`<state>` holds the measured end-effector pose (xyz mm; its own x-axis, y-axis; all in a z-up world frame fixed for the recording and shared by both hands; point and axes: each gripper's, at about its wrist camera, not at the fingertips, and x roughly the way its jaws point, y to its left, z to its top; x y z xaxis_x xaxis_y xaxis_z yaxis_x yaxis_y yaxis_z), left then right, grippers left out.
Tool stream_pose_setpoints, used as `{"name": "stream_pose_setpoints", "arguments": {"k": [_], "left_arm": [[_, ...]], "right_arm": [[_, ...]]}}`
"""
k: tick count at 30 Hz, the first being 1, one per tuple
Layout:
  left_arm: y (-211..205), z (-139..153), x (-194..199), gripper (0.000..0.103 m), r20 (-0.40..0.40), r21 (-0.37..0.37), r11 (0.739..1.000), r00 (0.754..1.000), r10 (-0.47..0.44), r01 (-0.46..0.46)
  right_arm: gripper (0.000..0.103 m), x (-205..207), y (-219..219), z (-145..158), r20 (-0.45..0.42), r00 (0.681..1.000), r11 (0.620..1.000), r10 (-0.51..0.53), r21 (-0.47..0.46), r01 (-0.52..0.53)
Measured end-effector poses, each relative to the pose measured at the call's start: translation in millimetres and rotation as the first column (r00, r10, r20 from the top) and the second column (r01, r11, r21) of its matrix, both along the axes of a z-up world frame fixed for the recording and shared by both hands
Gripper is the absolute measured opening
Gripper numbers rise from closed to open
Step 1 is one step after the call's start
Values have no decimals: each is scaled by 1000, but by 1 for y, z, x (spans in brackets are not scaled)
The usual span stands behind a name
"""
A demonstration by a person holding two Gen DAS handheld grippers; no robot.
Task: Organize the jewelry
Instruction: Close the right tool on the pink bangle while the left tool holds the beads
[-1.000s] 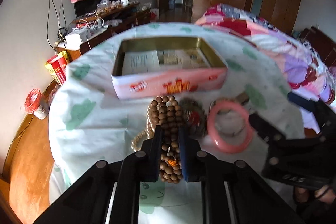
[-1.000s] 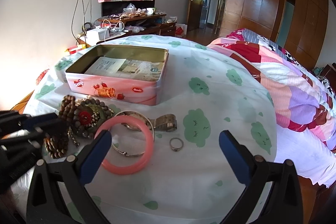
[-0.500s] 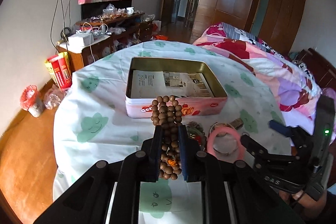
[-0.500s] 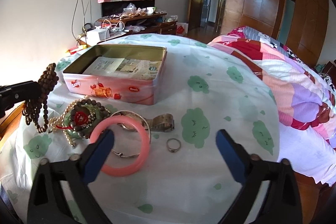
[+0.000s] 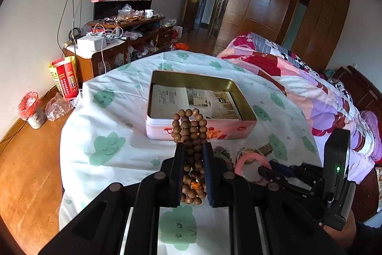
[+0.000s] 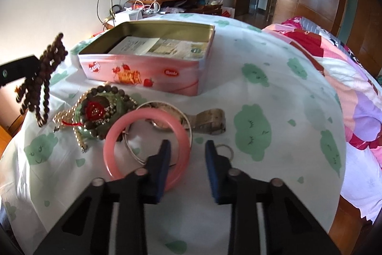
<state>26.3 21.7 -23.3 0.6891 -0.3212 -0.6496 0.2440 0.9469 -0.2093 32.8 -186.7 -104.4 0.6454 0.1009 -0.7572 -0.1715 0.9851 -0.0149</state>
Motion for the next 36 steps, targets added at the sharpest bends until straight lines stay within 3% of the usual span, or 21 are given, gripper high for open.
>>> {"name": "stream_pose_setpoints", "arguments": {"k": [5, 15, 36], "left_arm": [[5, -2, 3, 15, -5, 20, 999, 1000, 26, -26], [4, -4, 2, 15, 1, 55, 998, 999, 38, -38], [5, -14, 8, 15, -28, 78, 996, 999, 45, -43]], "right_arm": [[13, -2, 0, 2, 14, 1000, 1000, 26, 18, -26], [12, -7, 2, 18, 83, 996, 999, 28, 31, -30], [12, -6, 4, 20, 86, 995, 998, 53, 22, -55]]}}
